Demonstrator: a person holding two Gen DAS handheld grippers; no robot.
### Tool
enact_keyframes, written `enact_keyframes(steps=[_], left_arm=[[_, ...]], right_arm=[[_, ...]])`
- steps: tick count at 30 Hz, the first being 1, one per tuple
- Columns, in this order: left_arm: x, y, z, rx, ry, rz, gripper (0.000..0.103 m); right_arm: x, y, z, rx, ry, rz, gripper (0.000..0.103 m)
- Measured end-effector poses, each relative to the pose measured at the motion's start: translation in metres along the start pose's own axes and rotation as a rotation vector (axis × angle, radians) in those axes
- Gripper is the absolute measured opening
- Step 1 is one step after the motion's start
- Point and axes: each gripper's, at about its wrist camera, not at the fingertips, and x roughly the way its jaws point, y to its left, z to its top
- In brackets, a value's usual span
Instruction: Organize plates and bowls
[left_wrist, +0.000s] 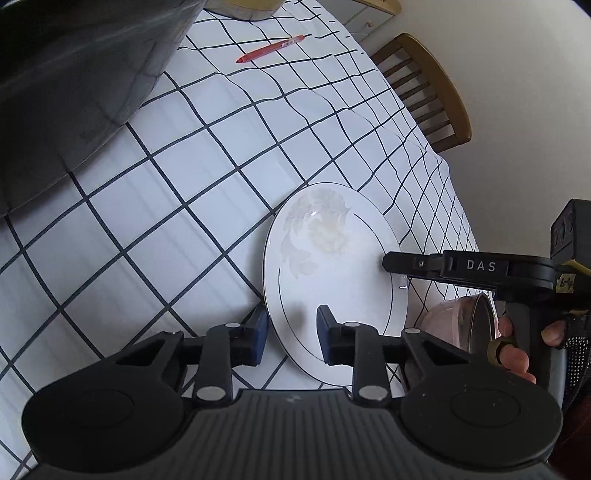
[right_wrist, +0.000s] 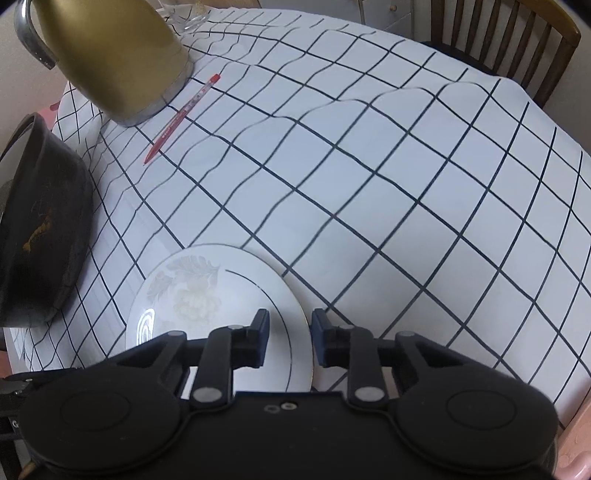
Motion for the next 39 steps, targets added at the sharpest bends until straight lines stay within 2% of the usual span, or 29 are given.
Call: enact_keyframes(steps=[6,15,24,31,39], left_arm=[[0.000,0.003,-0.001,0.003,-0.007,0.002,0.020],[-0.024,-0.008,-0.001,0.054,-0.066,-0.017,0.019],[-0.051,-0.018,-0.004,0.101,-0.110,-0.033,0.019],[-0.076,-0.029,-0.019,0.169,-0.125,-0.052,0.019],[-0.099,-0.050,-0.047,0.251,-0.103,-0.097,0.017]], right_arm=[[-0.002,-0.003,-0.005,0.004,-0.016,-0.005,0.015],[-0.025,0.002,-0.008,0.010,-0.087,-0.013,0.006],[-0.054,0.009,-0.017,0.029,-0.135,0.007,0.005],[-0.088,0.013,-0.040,0.066,-0.191,0.049,0.005],[-0.127,0.005,-0.090,0.141,-0.238,0.058,0.005]])
